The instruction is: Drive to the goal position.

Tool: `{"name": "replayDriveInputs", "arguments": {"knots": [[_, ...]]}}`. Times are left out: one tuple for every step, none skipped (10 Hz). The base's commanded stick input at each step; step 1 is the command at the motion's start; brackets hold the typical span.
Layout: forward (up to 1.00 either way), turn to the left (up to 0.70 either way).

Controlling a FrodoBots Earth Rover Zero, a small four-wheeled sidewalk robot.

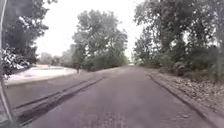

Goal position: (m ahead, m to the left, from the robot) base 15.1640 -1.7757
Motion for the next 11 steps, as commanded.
{"name": "replayDriveInputs", "arguments": {"knots": [[0.7, -0.16], [0.7, 0.0], [0.7, 0.0], [0.7, 0.0], [0.7, 0.0], [0.7, 0.0], [0.7, 0.0], [0.7, 0.0], [0.7, 0.0], [0.7, 0.0], [0.7, 0.0]]}}
